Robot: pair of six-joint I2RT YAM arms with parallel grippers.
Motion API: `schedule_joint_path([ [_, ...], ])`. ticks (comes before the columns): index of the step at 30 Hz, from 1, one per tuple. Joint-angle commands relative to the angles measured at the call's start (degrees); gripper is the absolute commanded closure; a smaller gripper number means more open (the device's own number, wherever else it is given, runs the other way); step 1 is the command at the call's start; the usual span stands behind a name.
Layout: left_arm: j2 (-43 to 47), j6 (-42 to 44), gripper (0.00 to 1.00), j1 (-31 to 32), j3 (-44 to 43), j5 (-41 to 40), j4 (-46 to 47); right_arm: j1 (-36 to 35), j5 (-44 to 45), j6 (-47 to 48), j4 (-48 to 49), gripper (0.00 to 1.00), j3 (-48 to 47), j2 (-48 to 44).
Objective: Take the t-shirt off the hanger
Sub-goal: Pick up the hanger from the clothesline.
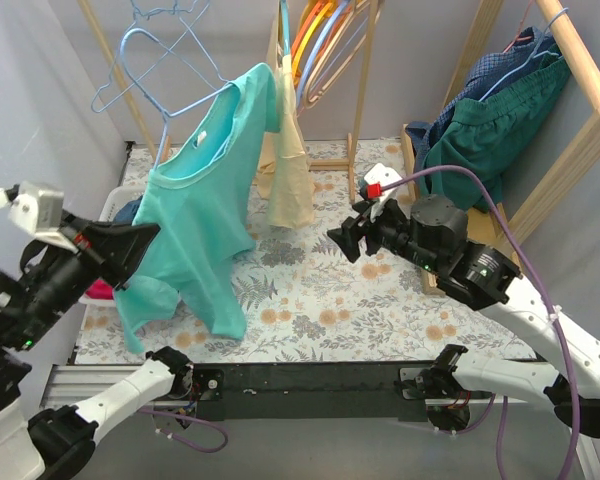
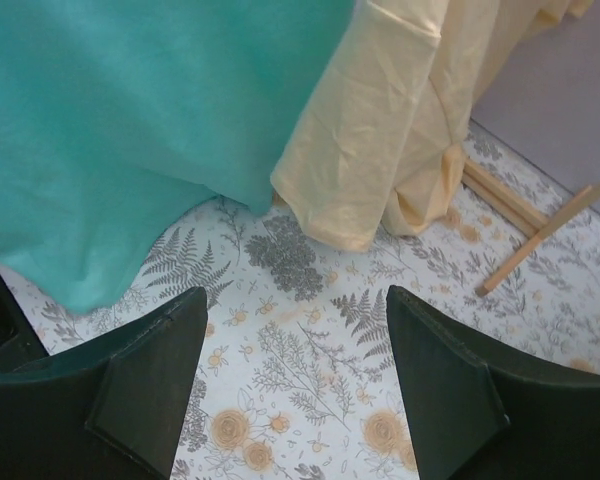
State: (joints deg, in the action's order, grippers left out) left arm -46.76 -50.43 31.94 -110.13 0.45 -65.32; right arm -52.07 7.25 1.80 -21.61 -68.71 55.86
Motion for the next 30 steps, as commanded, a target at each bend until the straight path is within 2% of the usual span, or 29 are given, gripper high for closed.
schedule_joint_path([
  [1,2.64,3.5,1.0,-0.39,-0.97,14.9,5.55,0.22,-6.19,5.31,1.13,0.2,-4.15,-4.08],
  [5,4.05,4.29,1.0,-0.39,-0.27,19.4,7.4,0.22,-6.28,8.3,-2.73,0.2,-7.83,-6.72],
  [7,4.22,4.47,1.0,-0.48,1.13,18.81,8.98,0.22,-6.89,9.97,-5.18,0.2,-9.42,-8.13],
  [8,4.22,4.38,1.0,-0.57,4.36,18.97,9.94,0.22,-6.89,10.67,-5.9,0.2,-11.34,-9.0],
  [13,2.47,4.82,1.0,-1.44,17.81,26.35,15.74,0.22,-19.35,14.36,-6.43,0.18,-14.43,-12.7],
  [14,2.38,4.91,1.0,-1.45,21.84,27.05,17.58,0.31,-20.85,14.72,-6.95,0.18,-15.13,-12.7],
  [19,2.2,7.36,1.0,-1.45,30.22,34.17,19.79,0.22,-27.19,16.04,-10.65,0.18,-19.45,-8.93],
  [26,2.73,9.65,1.0,-1.45,35.68,43.23,19.62,0.31,-30.62,18.23,-6.26,0.18,-12.51,-4.36],
  [30,3.52,11.67,1.0,-1.44,36.82,47.09,18.56,0.22,-36.85,17.89,0.32,0.22,-8.91,-2.16],
])
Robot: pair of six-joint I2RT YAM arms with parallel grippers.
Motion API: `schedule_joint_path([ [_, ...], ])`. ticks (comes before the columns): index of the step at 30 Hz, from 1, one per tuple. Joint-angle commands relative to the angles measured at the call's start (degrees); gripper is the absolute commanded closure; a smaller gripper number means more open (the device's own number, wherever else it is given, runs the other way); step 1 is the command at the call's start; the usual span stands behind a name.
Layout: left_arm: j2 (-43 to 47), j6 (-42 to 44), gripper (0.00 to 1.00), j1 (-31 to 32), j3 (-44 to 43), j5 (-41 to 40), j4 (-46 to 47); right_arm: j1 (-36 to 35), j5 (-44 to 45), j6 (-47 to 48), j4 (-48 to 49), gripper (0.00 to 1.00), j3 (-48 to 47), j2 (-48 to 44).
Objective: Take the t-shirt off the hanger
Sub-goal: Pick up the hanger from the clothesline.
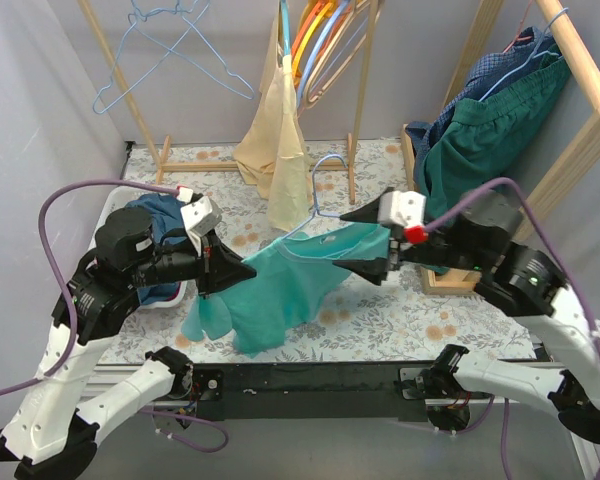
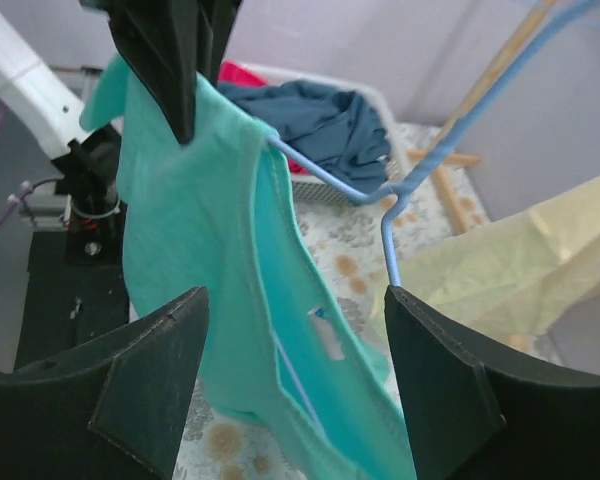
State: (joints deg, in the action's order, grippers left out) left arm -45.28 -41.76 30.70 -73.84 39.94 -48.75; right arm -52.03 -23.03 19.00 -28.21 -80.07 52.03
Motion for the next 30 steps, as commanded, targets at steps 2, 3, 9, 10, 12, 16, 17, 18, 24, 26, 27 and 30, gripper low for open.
schedule_joint_path([
  [2,2.47,3.52,1.0,-0.2,1.24,8.48,1.64,0.17,-6.24,-0.1,10.79,0.24,3.43,2.46],
  [3,3.0,3.53,1.0,-0.2,1.59,8.66,1.64,0.17,-5.72,-0.2,11.85,0.25,3.69,2.64],
  [9,3.62,3.88,1.0,-0.2,4.14,8.4,1.56,0.17,-8.35,-0.9,14.5,0.34,5.1,3.34],
  [10,3.62,3.79,1.0,-0.2,4.41,7.87,1.55,0.17,-8.18,-0.99,14.32,0.34,5.19,3.25],
  [12,3.62,3.79,1.0,-0.2,4.93,6.56,1.64,0.17,-8.18,-1.07,13.45,0.35,5.36,2.64],
  [16,3.26,4.05,1.0,-0.2,5.03,6.02,1.38,0.18,-7.74,-1.25,13.35,0.35,6.5,-0.08],
  [17,3.18,4.49,1.0,-0.2,5.03,6.11,1.2,0.17,-6.69,-1.25,13.44,0.35,6.86,-0.44],
  [18,3.26,4.75,1.0,-0.2,5.46,6.29,1.2,0.26,-6.07,-1.16,13.7,0.35,7.12,-0.7],
  [24,3.88,4.93,1.0,-0.2,7.04,6.9,1.2,0.17,-2.38,-1.08,15.02,0.37,8.27,1.05],
  [26,3.79,4.93,1.0,-0.2,7.75,7.17,1.12,0.17,-3.33,-1.16,15.99,0.38,8.0,2.54],
  [27,3.79,4.84,1.0,-0.2,8.01,7.17,1.12,0.17,-3.51,-1.25,16.34,0.38,7.83,2.98],
  [30,4.05,4.76,1.0,-0.2,8.45,7.43,1.29,0.17,-4.31,-1.34,16.78,0.42,7.04,4.83],
])
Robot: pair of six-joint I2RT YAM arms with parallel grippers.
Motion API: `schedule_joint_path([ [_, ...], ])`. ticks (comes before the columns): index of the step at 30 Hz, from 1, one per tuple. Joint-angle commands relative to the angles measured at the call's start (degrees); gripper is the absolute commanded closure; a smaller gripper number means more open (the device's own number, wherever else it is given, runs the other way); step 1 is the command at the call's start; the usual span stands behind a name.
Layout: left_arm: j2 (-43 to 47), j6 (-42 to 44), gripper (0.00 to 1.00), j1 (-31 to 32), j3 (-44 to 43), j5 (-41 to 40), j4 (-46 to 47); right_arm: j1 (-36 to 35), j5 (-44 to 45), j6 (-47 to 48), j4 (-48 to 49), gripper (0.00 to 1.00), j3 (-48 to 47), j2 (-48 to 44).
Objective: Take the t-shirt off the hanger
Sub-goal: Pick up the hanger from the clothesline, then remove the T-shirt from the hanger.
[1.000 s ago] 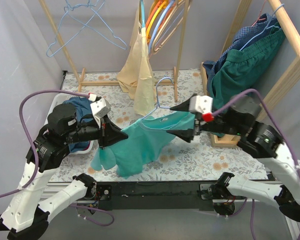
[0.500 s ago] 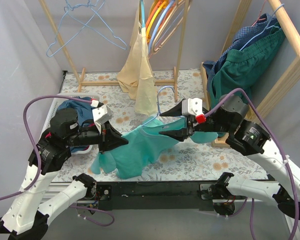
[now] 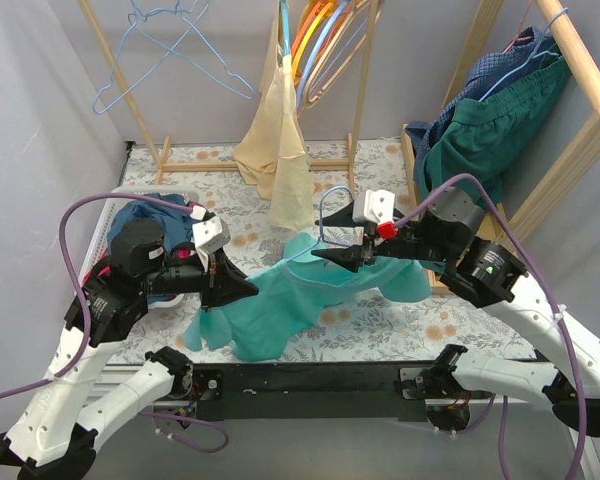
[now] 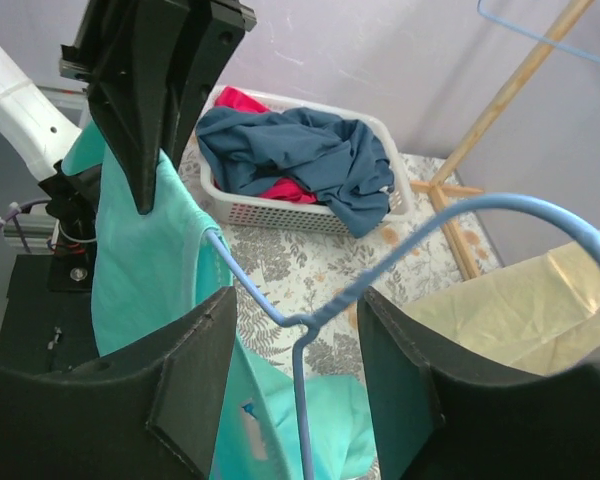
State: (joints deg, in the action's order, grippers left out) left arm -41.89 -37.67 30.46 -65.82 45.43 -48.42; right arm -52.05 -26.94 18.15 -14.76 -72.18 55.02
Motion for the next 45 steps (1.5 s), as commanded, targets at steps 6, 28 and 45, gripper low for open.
schedule_joint_path([
  [6,0.76,0.4,1.0,0.04,1.05,1.33,1.14,0.28,-1.89,-1.01,3.78,0.54,-0.94,2.98],
  [28,3.3,-5.74,0.25,0.04,2.98,-22.38,8.34,0.2,15.68,-3.03,9.67,0.99,4.77,-3.78],
  [45,4.55,-8.12,0.27,0.04,12.56,-42.78,11.68,0.2,19.21,-2.42,9.23,0.99,2.22,-7.21],
])
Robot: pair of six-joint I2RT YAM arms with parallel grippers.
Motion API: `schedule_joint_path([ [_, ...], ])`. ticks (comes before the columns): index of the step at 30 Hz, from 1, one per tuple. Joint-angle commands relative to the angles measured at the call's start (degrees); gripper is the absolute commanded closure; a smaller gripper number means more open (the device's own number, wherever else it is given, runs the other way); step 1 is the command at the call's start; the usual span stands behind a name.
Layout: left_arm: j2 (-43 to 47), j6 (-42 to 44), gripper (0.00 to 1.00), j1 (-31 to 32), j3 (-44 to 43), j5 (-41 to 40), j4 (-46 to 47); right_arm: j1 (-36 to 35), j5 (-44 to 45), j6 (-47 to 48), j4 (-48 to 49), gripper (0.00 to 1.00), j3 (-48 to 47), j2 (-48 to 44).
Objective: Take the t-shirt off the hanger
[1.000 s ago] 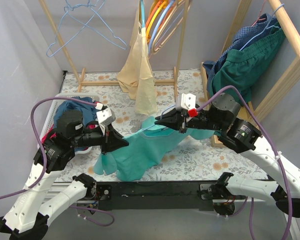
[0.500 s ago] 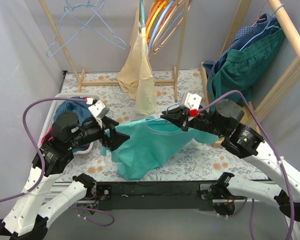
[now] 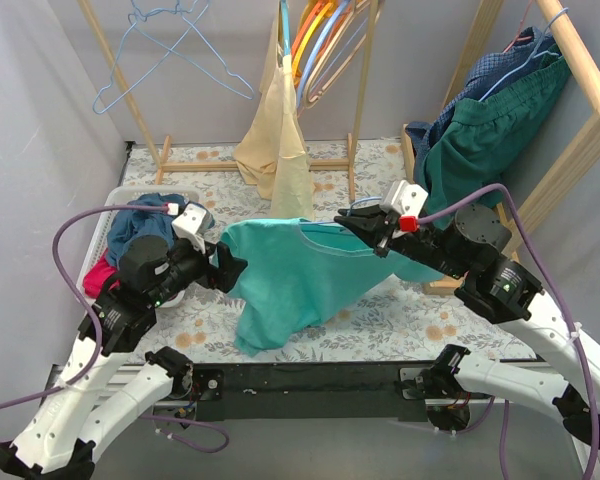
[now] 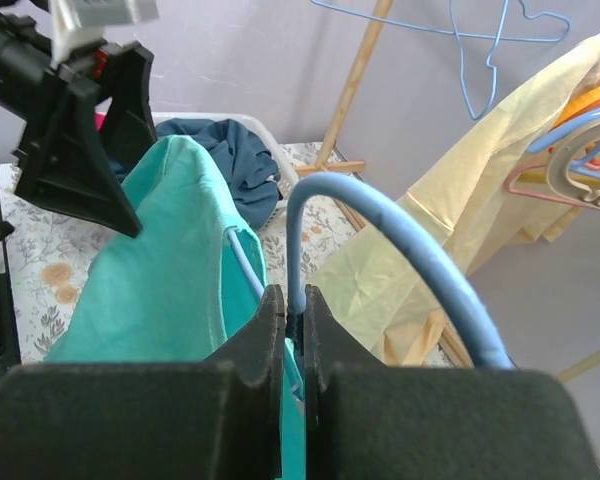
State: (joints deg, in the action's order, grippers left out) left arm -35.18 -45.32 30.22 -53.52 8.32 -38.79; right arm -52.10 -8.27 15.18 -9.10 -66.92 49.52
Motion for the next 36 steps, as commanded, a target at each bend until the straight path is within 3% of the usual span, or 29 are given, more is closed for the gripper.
schedule_joint_path([
  [1,-2.96,-0.47,0.32,0.28,0.25,-7.59,2.48,0.24,0.1,0.55,3.22,0.99,-3.13,-1.88],
  [3,-4.71,-0.73,0.44,0.28,0.25,-10.94,4.41,0.24,-0.87,0.29,2.69,0.99,-3.05,-2.23],
  [4,-5.25,-1.17,0.57,0.28,0.25,-12.78,5.03,0.24,-0.95,0.2,2.25,0.99,-3.13,-2.32],
  [5,-5.69,-1.52,0.85,0.28,-0.01,-16.28,5.47,0.24,-0.87,0.2,1.2,0.99,-2.96,-2.49],
  [6,-6.21,-1.96,0.99,0.28,-0.27,-18.66,6.17,0.33,-0.52,0.29,0.58,0.99,-2.7,-2.84],
  [13,-7.54,-5.13,1.0,0.28,-3.17,-35.63,6.62,0.24,0.63,0.99,-6.18,0.99,2.92,-8.38],
  [19,-8.5,-6.89,1.0,0.28,-3.0,-40.83,5.48,0.24,2.12,0.38,-9.61,0.99,4.43,-15.76],
  [28,-10.26,-9.34,1.0,0.28,-0.28,-37.94,5.83,0.24,5.99,1.61,-10.24,0.99,1.09,-19.81],
  [33,-10.96,-8.38,1.0,0.28,1.13,-28.9,5.22,0.24,5.72,1.87,-8.39,0.99,0.74,-17.71],
  [35,-11.49,-7.68,0.91,0.28,1.57,-26.26,4.69,0.24,6.16,1.87,-7.69,0.99,0.73,-15.6],
  [36,-11.58,-7.59,0.77,0.28,1.66,-24.85,4.07,0.24,6.16,1.87,-6.55,0.99,0.99,-14.98],
])
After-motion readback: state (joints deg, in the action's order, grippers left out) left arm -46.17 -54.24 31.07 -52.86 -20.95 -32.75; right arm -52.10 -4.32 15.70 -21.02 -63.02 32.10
